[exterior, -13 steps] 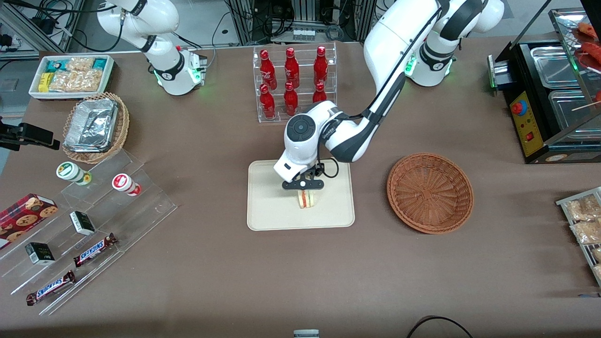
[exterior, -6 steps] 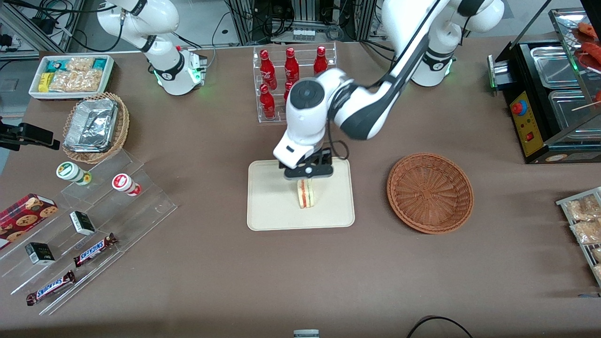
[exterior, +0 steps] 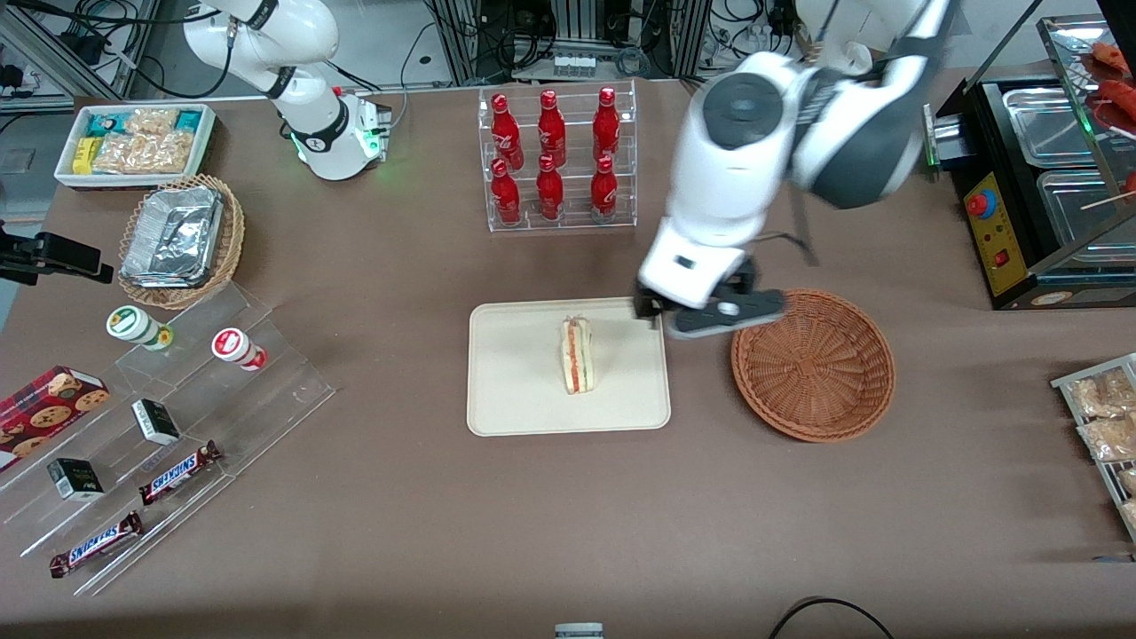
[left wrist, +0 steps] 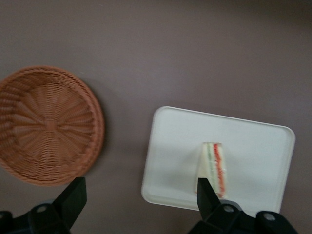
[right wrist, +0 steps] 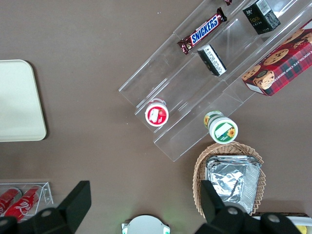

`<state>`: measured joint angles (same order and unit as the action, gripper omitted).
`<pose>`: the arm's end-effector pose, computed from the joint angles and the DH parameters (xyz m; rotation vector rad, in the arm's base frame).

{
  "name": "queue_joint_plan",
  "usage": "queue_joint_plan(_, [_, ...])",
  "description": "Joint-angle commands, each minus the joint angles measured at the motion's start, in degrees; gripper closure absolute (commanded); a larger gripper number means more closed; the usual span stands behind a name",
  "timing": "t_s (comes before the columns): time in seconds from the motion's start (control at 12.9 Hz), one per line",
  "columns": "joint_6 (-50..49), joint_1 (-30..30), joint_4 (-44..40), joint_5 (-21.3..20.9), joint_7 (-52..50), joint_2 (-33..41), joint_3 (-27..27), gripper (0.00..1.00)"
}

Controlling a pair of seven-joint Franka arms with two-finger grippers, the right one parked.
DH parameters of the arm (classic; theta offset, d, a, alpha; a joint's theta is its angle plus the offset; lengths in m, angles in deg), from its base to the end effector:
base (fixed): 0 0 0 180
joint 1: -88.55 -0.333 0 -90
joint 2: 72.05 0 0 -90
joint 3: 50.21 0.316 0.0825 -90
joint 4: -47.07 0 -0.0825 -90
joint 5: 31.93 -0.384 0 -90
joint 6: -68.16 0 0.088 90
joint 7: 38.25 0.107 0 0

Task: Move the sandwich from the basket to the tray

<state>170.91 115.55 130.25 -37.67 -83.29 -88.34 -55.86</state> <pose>0.5595 -0.3389 0.5305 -3.1042 -0.3142 -0.1406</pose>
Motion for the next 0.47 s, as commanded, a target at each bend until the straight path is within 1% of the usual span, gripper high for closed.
queue_joint_plan(0.0, [-4.21, -4.74, 1.73, 0.21, 6.86, 3.71, -0.50, 0.00])
queue_joint_plan(0.08, [-5.53, -7.03, 1.90, 0.30, 10.89, 5.20, -0.59, 0.00])
queue_joint_plan(0.23, [-9.04, -12.29, 3.39, 2.05, 19.67, 8.45, -0.50, 0.00])
queue_joint_plan(0.39, [-11.25, -16.43, 5.76, 2.23, 27.77, 12.40, -0.50, 0.00])
